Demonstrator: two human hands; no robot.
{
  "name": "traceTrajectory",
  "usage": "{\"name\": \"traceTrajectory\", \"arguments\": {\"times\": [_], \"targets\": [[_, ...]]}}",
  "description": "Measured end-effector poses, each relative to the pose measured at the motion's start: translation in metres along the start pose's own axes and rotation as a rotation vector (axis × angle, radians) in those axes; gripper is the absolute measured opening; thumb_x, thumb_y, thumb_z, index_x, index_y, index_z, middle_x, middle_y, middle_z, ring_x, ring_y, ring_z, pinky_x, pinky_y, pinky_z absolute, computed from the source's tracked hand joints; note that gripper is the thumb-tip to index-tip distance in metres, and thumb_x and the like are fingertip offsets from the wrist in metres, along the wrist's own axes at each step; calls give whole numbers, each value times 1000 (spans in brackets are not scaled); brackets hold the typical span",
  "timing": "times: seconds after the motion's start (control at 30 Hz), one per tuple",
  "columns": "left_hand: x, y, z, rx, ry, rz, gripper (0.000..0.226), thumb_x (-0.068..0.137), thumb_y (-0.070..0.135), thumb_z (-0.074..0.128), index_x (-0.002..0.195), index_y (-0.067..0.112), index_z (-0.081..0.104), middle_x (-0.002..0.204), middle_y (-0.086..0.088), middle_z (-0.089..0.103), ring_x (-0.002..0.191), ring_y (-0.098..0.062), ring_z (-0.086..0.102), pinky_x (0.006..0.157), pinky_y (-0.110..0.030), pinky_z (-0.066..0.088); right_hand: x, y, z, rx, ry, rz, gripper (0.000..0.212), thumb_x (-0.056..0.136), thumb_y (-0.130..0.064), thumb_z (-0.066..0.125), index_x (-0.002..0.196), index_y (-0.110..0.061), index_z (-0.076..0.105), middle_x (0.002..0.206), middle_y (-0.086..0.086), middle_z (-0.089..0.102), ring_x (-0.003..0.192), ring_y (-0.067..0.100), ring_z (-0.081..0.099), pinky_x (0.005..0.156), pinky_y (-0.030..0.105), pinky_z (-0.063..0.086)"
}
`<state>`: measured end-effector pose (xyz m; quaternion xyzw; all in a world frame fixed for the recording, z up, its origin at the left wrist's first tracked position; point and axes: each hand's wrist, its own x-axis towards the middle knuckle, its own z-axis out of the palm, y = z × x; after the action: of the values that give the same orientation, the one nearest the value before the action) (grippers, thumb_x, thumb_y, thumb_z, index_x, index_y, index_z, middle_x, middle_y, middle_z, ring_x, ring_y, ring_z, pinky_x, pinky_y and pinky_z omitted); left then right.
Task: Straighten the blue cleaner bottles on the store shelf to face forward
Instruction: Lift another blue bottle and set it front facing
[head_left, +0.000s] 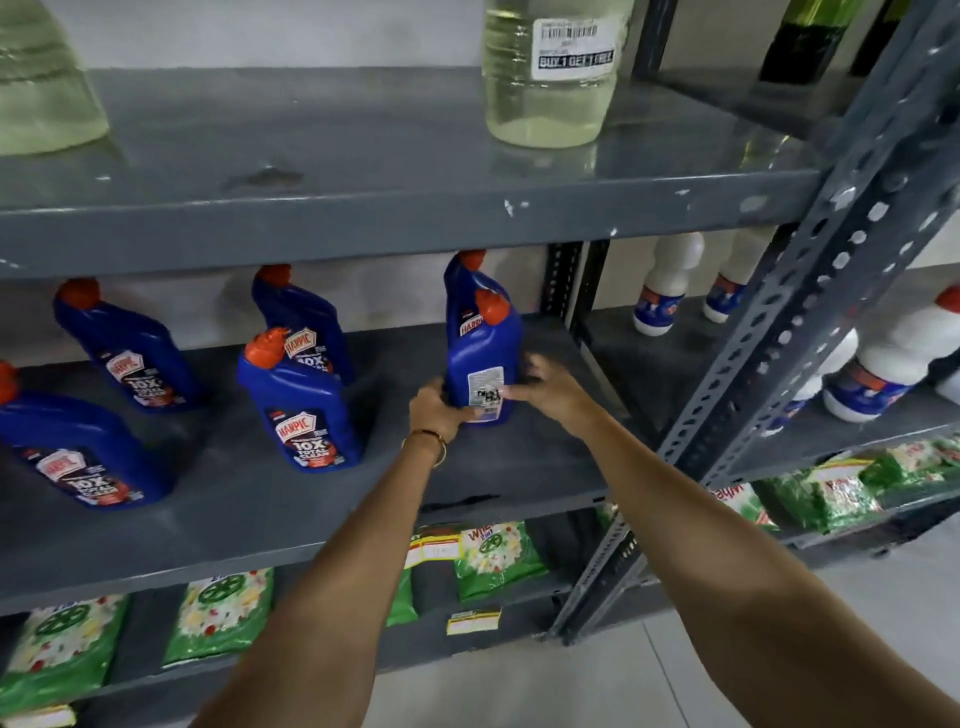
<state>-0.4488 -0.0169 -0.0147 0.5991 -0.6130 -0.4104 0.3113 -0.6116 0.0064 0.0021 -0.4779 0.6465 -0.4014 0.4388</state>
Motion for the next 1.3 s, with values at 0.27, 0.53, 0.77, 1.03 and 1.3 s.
{"name": "traceTrajectory", "arguments": {"times": [0.27,0.53,0.77,1.03,1.3], "targets": [[7,3,4,-39,2,2,62,62,1,80,118,-2,54,119,-20,64,107,-31,61,86,-32,47,12,1,1,-3,-72,-104,51,74,-6,74,121,-5,55,122,16,64,108,26,63,89,34,51],[-2,0,-3,-128,-57,83,66,61,5,82,119,4,52,120,-14,64,103,-25,62,82,-28,49,1,-11,-9,33,-94,-142,41,81,-1,66,120,2,53,123,22,62,111,32,61,86,32,52],[-15,9,1,-129,41,186,52,61,18,84,104,4,59,108,-16,69,91,-26,67,72,-30,55,-16,-25,-19,106,-86,-154,44,83,-8,65,126,-13,53,123,11,64,108,21,62,93,36,50],[-41,17,16,148,291,251,52,59,40,80,95,10,56,91,-6,57,71,-15,50,60,-28,42,-26,-32,6,132,-60,-160,68,63,-21,83,123,-18,50,118,1,65,108,15,61,92,33,50],[-34,7,-23,-408,-256,137,36,75,15,73,110,12,63,95,-7,63,94,-22,61,89,-35,53,-34,-34,-5,153,-42,-199,66,63,-17,82,122,-13,52,119,5,65,110,19,61,97,40,49]]}}
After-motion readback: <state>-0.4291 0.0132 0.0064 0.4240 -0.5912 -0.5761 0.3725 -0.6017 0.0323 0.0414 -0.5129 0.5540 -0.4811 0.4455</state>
